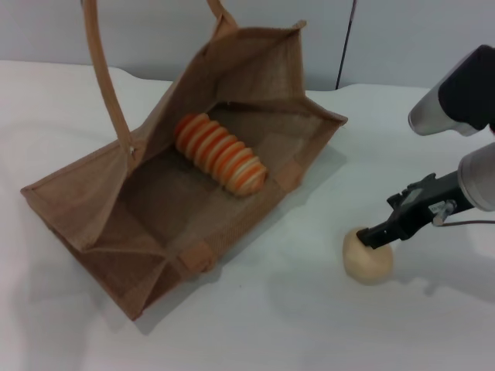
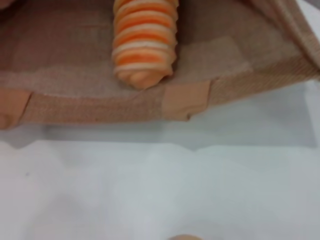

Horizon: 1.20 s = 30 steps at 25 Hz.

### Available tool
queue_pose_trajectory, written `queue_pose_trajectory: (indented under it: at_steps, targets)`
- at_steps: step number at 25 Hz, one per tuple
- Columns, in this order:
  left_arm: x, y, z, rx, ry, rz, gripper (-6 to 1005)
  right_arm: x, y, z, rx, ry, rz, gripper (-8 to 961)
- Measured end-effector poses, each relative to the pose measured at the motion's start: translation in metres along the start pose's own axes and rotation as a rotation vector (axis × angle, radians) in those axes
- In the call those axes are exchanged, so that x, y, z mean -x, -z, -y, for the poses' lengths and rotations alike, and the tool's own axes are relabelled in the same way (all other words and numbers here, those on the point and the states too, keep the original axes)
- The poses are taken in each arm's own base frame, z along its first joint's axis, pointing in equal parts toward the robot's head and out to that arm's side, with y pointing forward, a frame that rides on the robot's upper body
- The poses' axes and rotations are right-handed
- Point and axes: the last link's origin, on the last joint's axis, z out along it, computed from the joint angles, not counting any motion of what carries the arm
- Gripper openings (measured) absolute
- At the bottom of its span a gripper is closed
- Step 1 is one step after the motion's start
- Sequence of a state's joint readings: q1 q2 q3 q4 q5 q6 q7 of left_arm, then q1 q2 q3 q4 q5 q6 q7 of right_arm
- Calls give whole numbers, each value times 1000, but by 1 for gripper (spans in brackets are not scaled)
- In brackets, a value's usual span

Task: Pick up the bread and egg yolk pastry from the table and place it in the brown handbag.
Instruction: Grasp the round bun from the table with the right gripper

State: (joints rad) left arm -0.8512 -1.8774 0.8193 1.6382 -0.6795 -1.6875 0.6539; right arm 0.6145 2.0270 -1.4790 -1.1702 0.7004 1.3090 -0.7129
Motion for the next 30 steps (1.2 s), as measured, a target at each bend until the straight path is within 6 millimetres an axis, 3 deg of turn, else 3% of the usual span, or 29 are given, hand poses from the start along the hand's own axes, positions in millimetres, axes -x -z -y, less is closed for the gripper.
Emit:
queue_pose_trajectory:
  at_steps: [30]
  targets:
    - [-12,-9,-4,34,-14,-10,140,5,4,-17,94,18,-64,887]
